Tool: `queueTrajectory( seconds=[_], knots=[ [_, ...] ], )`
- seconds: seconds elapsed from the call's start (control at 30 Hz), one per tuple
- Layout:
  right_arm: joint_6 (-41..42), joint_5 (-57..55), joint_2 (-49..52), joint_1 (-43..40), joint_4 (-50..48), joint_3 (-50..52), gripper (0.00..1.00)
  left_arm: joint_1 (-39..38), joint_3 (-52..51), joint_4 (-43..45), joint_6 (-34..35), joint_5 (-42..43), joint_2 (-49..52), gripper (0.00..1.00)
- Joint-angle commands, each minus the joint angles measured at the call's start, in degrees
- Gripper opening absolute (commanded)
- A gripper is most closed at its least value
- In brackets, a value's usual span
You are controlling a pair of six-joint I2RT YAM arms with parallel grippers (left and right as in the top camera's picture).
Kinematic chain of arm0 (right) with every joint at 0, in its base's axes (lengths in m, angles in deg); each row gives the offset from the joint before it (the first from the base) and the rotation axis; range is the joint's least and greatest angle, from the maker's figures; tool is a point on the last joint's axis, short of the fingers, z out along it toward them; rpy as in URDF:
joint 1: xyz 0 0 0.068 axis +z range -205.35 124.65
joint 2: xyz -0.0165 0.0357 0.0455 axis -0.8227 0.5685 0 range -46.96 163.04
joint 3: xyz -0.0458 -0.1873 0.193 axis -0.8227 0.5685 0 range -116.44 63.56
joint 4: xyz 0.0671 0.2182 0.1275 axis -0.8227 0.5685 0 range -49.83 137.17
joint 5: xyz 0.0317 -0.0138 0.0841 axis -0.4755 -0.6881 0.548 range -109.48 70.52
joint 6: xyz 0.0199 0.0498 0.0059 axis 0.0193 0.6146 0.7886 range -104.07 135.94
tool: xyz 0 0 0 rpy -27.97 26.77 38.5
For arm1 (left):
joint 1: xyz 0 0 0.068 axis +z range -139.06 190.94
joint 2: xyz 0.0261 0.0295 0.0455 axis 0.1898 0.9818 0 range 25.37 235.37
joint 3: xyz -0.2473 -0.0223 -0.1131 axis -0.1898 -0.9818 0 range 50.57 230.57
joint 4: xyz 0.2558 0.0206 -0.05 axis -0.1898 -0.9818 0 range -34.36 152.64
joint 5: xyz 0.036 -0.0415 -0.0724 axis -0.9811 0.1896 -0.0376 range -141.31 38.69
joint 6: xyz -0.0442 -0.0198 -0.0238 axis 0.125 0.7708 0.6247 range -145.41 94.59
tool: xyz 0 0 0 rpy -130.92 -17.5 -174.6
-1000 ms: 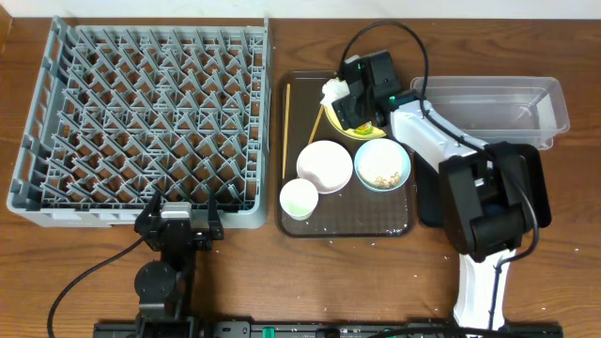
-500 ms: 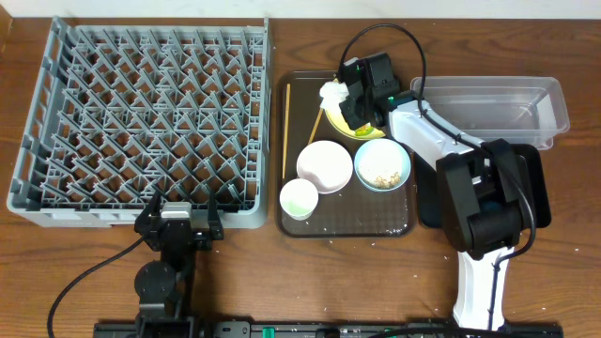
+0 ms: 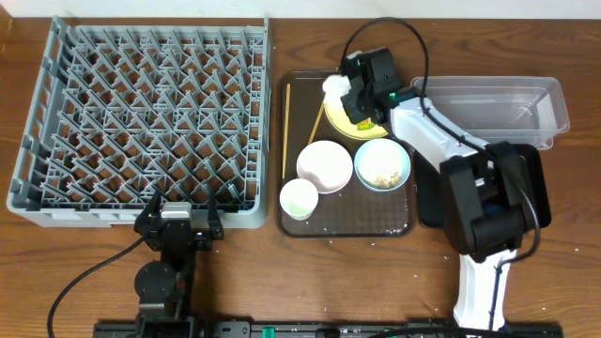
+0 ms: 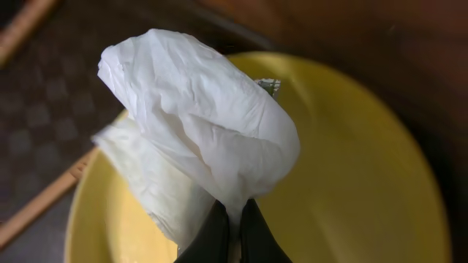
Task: Sort waste into correct bins and load items into the dishwasher
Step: 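Carry the tissue right to above the clear plastic bin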
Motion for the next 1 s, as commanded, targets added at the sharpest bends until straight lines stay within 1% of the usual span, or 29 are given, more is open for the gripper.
queueTrajectory(
  seconds=[0.0,0.17,0.33,0.43,0.5,0.6,0.73,0.83,0.97],
  knots=[
    [0.81,-1.03,-7.89,-0.22,-0.04,-2.14,0.01,0.2,-1.01,-2.14,-0.35,-1.05,0.0,0.96],
    [0.83,-2.64,-14.82,-0.24,1.86,-2.14,0.01,0.2,-1.01,-2.14,-0.35,-1.05,0.0,0.96],
    [3.72,-11.58,-21.11,-0.92,6.38,-2.14,0.01,0.2,-1.01,-2.16,-0.35,-1.05,0.0,0.96],
    [4.66,-13.57,-23.67,-2.84,9.99,-2.14,0.01,0.2,-1.01,-2.16,-0.35,-1.05,0.0,0.96],
    [6.93,-13.46,-24.52,-5.09,12.94,-2.14,0.01,0.2,-1.01,-2.16,-0.35,-1.07,0.0,0.96],
    [10.43,-10.93,-24.22,-9.79,17.33,-2.01,0.01,0.2,-1.01,-2.14,-0.35,-1.05,0.0,0.96],
    [10.95,-1.44,-22.01,-16.33,20.5,-1.84,0.01,0.2,-1.01,-2.16,-0.35,-1.07,0.0,0.96],
    [13.66,0.57,-20.11,-19.78,21.46,-1.81,0.01,0.2,-1.01,-2.16,-0.35,-1.05,0.0,0.96],
    [13.94,2.38,-17.94,-22.18,22.25,-1.81,0.01,0.2,-1.01,-2.16,-0.35,-1.05,0.0,0.96]
  ],
)
